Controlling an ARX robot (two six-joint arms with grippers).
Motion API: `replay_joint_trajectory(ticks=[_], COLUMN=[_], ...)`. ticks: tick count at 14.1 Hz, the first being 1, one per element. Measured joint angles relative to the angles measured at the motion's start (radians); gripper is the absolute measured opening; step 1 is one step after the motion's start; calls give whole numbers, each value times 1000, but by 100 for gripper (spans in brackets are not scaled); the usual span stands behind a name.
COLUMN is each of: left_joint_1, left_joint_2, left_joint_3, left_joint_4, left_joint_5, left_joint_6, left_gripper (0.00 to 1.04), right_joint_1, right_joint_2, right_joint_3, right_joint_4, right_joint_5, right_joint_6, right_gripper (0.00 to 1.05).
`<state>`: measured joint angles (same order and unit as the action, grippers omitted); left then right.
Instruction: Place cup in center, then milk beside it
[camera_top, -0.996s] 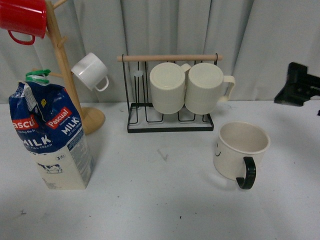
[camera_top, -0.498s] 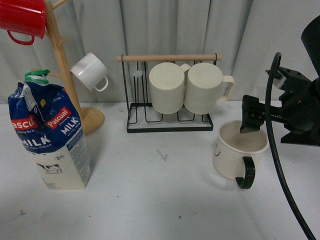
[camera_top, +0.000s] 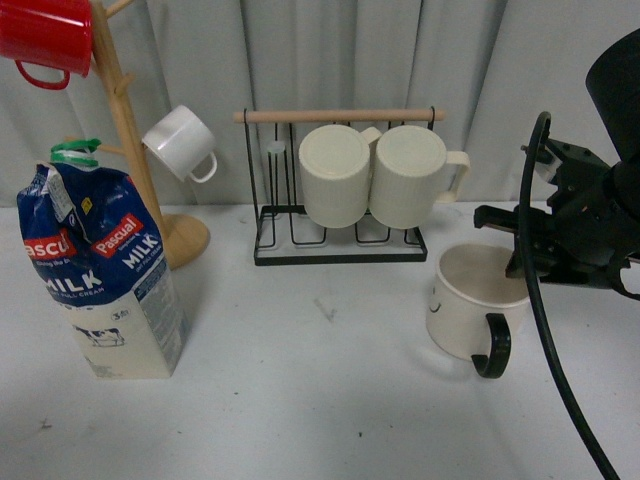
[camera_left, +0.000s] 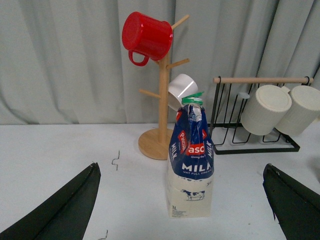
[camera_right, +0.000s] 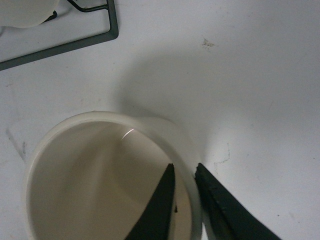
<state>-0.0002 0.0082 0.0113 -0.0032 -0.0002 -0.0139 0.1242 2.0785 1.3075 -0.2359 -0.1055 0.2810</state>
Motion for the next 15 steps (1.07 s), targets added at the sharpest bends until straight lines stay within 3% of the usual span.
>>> replay_joint_trajectory(ticks=[1,2,7,15], left_joint_1=[0,0,0,0], left_joint_2=[0,0,0,0], left_joint_3=[0,0,0,0], left_joint_4=[0,0,0,0], left_joint_5=[0,0,0,0], left_joint_6=[0,0,0,0], left_gripper=[98,98,98,98], right_joint_1=[-1,0,65,277], right_joint_2=[-2,-11,-138,3], right_joint_3=[-2,-6,-16,82], right_joint_4=[-3,-3,-19,-69], right_joint_5=[-5,-10,-17,121], right_joint_6=[12,8,10,68], right_gripper=[5,3,3,3])
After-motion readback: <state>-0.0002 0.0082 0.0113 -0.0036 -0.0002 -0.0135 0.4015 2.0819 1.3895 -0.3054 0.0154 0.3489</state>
